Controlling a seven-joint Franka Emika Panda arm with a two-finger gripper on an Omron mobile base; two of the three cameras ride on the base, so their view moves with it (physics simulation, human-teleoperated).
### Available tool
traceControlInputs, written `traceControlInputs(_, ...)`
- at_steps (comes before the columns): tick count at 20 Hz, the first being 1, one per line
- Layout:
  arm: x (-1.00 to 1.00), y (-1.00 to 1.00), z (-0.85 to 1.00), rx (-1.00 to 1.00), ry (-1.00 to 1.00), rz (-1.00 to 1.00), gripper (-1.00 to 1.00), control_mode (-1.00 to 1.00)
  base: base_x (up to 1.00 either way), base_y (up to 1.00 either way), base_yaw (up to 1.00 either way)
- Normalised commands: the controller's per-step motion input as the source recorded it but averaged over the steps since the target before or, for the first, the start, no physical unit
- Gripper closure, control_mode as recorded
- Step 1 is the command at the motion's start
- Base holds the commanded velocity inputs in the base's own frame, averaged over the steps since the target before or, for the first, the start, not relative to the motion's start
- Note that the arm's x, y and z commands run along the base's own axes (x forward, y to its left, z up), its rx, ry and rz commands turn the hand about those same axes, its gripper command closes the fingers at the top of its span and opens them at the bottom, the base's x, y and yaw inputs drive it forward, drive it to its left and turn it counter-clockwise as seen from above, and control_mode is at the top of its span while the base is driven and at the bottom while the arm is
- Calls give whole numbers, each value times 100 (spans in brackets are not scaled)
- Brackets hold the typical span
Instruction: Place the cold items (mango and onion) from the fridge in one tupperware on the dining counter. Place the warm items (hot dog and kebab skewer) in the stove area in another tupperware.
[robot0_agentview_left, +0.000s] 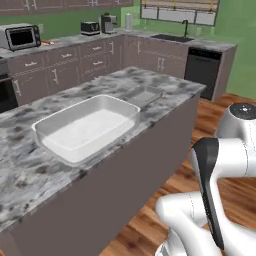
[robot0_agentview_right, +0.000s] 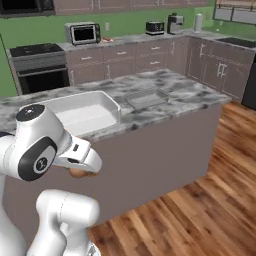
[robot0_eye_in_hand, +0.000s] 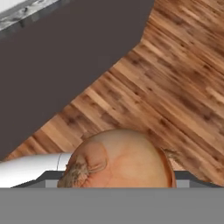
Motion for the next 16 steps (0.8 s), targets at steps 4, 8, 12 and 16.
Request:
traceControlInputs(4, 0, 0, 0, 0, 0, 0, 100, 100, 40, -55, 51)
traceControlInputs(8, 0, 0, 0, 0, 0, 0, 100, 100, 44, -53, 49)
traceControlInputs(12, 0, 0, 0, 0, 0, 0, 100, 100, 56, -26, 49)
traceControlInputs(16, 0, 0, 0, 0, 0, 0, 100, 100, 58, 0, 44)
